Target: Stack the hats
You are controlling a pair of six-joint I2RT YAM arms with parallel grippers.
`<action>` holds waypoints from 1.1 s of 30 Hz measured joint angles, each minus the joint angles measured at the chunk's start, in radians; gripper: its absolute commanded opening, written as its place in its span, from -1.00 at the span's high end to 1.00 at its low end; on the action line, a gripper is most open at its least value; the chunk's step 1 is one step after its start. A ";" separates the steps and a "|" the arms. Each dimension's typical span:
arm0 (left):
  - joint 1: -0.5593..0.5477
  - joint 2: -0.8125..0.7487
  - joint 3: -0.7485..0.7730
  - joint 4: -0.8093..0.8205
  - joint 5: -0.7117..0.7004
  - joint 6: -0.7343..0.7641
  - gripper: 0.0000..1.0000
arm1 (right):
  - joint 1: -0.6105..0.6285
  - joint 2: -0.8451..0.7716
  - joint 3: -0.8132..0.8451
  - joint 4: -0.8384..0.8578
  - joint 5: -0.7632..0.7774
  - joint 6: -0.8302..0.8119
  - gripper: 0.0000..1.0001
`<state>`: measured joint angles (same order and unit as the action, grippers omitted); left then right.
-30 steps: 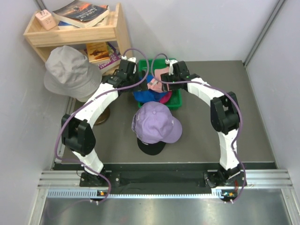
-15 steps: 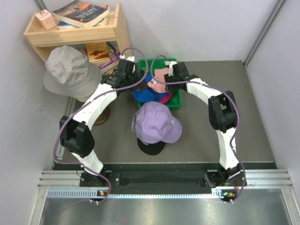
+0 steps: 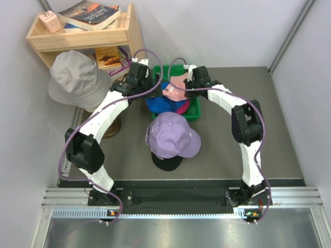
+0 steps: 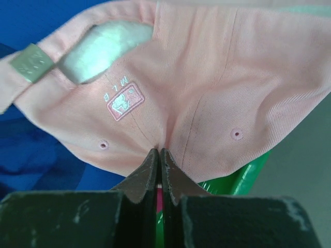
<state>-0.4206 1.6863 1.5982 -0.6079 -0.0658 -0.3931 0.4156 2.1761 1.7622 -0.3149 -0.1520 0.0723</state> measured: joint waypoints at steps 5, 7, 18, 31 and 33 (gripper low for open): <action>0.000 -0.002 0.053 0.011 0.033 0.002 -0.93 | 0.000 -0.131 -0.023 0.016 0.013 0.021 1.00; 0.000 -0.009 0.072 0.019 0.057 0.002 -0.93 | 0.000 -0.230 -0.045 0.041 0.030 0.034 1.00; 0.000 -0.054 0.121 0.129 0.151 -0.069 -0.96 | 0.000 -0.565 -0.102 0.134 0.070 0.031 1.00; 0.024 -0.129 0.127 0.374 0.277 -0.242 -0.94 | 0.000 -0.688 -0.113 0.031 0.061 -0.011 1.00; 0.024 -0.122 0.127 0.395 0.290 -0.265 -0.93 | 0.000 -0.719 -0.103 0.006 0.051 -0.018 1.00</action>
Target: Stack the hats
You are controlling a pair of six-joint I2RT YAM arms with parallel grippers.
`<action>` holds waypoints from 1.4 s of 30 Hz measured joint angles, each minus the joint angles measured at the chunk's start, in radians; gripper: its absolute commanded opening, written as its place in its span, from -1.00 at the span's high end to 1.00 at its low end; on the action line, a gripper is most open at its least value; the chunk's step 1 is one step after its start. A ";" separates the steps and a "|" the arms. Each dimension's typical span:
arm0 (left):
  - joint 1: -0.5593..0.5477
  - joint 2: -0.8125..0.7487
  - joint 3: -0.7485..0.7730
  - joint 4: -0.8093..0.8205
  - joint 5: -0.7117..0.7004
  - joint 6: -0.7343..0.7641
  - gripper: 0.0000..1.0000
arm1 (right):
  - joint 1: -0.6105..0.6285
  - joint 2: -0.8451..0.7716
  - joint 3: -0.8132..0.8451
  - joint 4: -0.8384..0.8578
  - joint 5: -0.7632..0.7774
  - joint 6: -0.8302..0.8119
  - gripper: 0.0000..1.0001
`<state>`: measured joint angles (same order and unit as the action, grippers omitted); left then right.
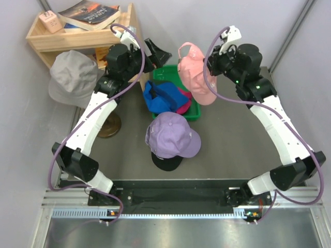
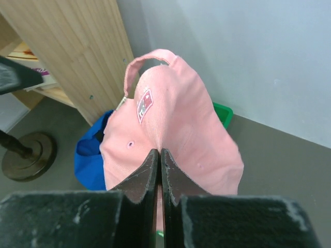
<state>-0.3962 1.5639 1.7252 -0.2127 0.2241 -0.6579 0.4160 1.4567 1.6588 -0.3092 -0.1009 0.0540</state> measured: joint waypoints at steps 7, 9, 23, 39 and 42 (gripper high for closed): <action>0.000 0.020 0.000 0.034 0.026 -0.042 -0.92 | 0.000 -0.056 0.120 -0.133 -0.045 -0.008 1.00; 0.000 0.020 0.000 0.034 0.023 -0.042 -0.91 | 0.001 -0.074 0.151 -0.180 -0.076 -0.006 1.00; 0.001 -0.114 -0.108 -0.014 -0.119 -0.032 -0.92 | 0.212 -0.152 0.116 -0.416 -0.131 0.007 1.00; 0.001 -0.303 -0.234 -0.153 -0.121 -0.020 -0.85 | 0.407 -0.139 0.042 -0.438 -0.106 0.042 1.00; 0.001 -0.310 -0.274 -0.187 -0.084 -0.020 -0.79 | 0.409 -0.118 0.029 -0.439 -0.097 0.036 1.00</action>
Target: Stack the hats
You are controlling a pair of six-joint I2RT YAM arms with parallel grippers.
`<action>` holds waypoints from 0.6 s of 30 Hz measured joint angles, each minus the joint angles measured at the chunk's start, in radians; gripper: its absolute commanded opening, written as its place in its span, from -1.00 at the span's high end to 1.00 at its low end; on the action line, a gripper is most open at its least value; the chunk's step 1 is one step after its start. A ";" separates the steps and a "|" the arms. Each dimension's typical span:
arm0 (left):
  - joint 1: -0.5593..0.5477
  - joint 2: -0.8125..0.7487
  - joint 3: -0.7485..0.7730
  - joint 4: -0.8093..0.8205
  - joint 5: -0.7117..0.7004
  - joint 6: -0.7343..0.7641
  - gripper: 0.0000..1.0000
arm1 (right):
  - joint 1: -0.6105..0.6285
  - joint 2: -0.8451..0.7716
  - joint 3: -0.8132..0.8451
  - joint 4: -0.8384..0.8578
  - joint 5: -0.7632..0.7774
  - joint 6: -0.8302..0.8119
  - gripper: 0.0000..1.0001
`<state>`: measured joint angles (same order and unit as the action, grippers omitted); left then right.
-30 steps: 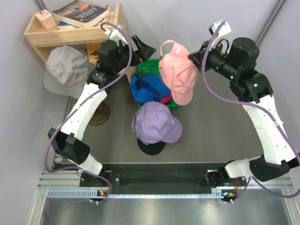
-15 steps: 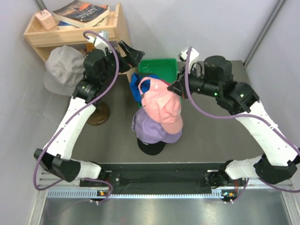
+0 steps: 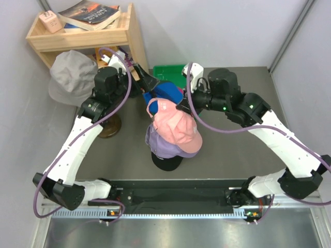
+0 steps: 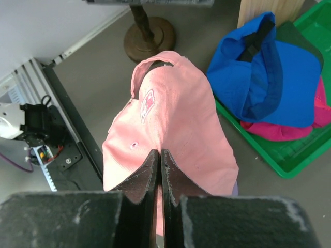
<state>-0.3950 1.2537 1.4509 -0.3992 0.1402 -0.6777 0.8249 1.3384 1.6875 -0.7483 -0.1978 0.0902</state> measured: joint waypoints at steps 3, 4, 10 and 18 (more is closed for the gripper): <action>0.000 0.000 -0.028 -0.053 0.029 0.006 -0.72 | 0.002 0.021 -0.006 0.000 0.012 -0.005 1.00; 0.000 0.000 -0.033 -0.068 0.034 0.011 -0.72 | 0.002 0.028 -0.006 0.002 0.014 -0.006 1.00; 0.000 -0.055 -0.072 -0.172 0.035 0.046 -0.73 | 0.003 0.052 -0.006 0.006 0.031 -0.011 1.00; 0.000 -0.142 -0.081 -0.273 -0.003 0.070 -0.77 | 0.003 0.072 -0.006 0.011 0.036 -0.011 1.00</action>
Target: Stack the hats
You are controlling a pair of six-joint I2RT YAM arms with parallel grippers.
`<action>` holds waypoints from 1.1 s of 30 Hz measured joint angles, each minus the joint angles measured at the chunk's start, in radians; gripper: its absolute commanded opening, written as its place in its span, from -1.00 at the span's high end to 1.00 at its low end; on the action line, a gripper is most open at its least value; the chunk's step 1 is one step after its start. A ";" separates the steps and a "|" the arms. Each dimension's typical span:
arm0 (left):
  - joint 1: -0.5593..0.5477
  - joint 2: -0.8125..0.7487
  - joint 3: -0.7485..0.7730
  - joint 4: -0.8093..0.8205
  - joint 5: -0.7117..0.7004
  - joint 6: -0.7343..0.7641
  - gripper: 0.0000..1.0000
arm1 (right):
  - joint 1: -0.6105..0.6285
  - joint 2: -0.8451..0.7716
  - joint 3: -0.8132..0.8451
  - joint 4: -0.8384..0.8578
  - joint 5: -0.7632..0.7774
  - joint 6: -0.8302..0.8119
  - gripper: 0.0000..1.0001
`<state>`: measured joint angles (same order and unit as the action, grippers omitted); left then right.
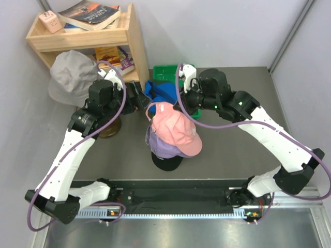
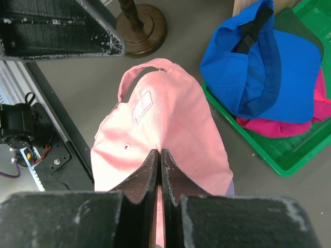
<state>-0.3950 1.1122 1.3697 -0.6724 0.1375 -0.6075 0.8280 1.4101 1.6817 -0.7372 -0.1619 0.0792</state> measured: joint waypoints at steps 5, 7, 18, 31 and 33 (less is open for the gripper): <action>0.000 0.002 0.000 -0.041 0.005 0.016 -0.69 | 0.000 0.013 0.000 0.007 -0.001 0.001 1.00; 0.000 0.014 0.000 -0.046 0.011 0.024 -0.64 | 0.000 0.017 0.000 0.009 -0.002 0.001 1.00; 0.000 0.132 0.001 -0.101 0.039 0.064 -0.35 | 0.000 0.020 0.000 0.011 -0.004 0.003 1.00; 0.000 0.141 0.001 -0.127 0.057 0.085 0.35 | 0.000 0.028 0.000 0.012 -0.008 0.002 1.00; 0.000 0.141 0.001 -0.138 0.057 0.085 0.56 | 0.000 0.032 0.000 0.013 -0.011 0.002 1.00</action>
<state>-0.3950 1.2530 1.3708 -0.8104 0.1944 -0.5224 0.8284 1.4422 1.6821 -0.7242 -0.1734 0.0814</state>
